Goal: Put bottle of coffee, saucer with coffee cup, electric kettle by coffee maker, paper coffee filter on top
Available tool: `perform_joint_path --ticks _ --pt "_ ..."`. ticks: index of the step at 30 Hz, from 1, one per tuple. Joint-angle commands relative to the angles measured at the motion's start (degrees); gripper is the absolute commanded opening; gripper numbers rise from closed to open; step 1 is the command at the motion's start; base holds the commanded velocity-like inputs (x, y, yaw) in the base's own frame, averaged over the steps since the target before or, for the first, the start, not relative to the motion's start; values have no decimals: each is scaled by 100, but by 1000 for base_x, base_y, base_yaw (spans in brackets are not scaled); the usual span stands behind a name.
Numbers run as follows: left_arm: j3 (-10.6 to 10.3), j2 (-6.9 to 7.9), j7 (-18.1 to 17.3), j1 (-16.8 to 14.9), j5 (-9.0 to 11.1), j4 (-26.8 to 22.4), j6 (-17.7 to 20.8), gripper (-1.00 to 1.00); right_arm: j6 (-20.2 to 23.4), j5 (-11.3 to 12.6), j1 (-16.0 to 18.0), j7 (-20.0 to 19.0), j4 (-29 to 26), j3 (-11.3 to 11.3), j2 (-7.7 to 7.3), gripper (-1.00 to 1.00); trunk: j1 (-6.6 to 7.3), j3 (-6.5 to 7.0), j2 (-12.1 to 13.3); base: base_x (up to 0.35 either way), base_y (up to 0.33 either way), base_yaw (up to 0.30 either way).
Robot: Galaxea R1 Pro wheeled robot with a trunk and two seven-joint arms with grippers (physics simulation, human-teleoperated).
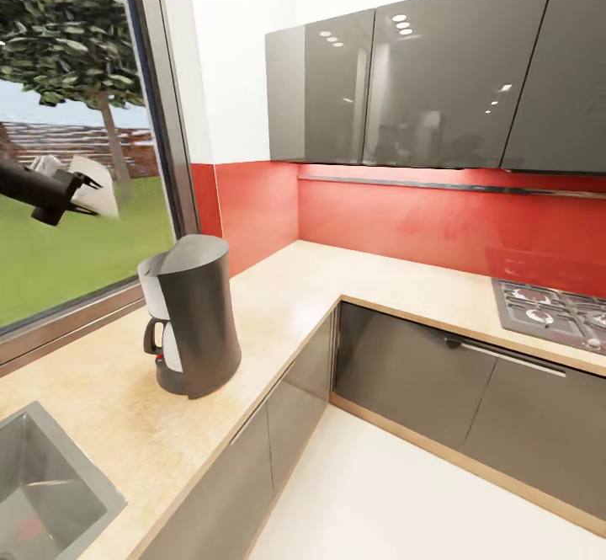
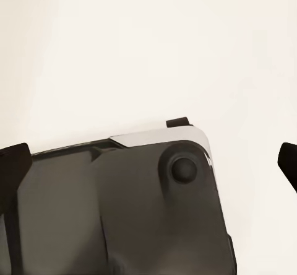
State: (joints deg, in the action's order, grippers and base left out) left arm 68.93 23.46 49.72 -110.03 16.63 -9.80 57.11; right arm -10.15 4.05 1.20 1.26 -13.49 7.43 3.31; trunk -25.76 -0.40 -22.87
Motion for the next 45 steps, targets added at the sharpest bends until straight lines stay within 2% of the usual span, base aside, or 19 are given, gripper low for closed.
perform_joint_path --ticks 1,4,8,11,12,13,18,28,34,39,45 --pt "24 1 84 -35 94 27 9 -100 -22 43 3 -3 8 13 3 100 -2 -4 -5 0 0 0" --pt "113 1 180 -132 210 96 3 -100 -25 43 3 -1 11 13 3 100 -2 -4 -5 0 0 0" --pt "111 -1 309 -153 349 127 2 -100 -23 43 3 5 17 13 1 100 -2 -4 -5 0 0 0" --pt "102 -15 362 -56 357 225 -13 -100 -22 43 3 5 21 13 2 100 -2 -4 -5 0 0 0" --pt "101 -15 362 174 358 275 -17 -100 -22 43 3 6 22 13 3 100 -2 -4 -5 0 0 -24" --pt "98 -18 363 261 358 298 -21 -100 -22 46 3 6 22 13 1 100 -2 -4 -5 0 0 -115" --pt "92 -25 363 378 359 318 -35 -100 -22 47 3 6 24 13 -3 100 -2 -4 -5 0 0 -198" --pt "86 -26 370 450 329 321 -50 -100 -22 43 3 6 24 10 -1 100 -2 -4 -5 0 0 -30" --pt "85 -11 368 500 173 313 -49 -100 -22 43 3 6 27 5 -2 100 -2 -4 -5 0 0 0" --pt "85 -34 356 732 78 320 -32 -100 -22 43 3 6 30 4 -6 100 -2 -4 -5 0 0 0" --pt "89 -43 354 804 69 324 -25 -100 -22 43 3 6 31 4 -7 100 -2 -4 -5 0 0 0"
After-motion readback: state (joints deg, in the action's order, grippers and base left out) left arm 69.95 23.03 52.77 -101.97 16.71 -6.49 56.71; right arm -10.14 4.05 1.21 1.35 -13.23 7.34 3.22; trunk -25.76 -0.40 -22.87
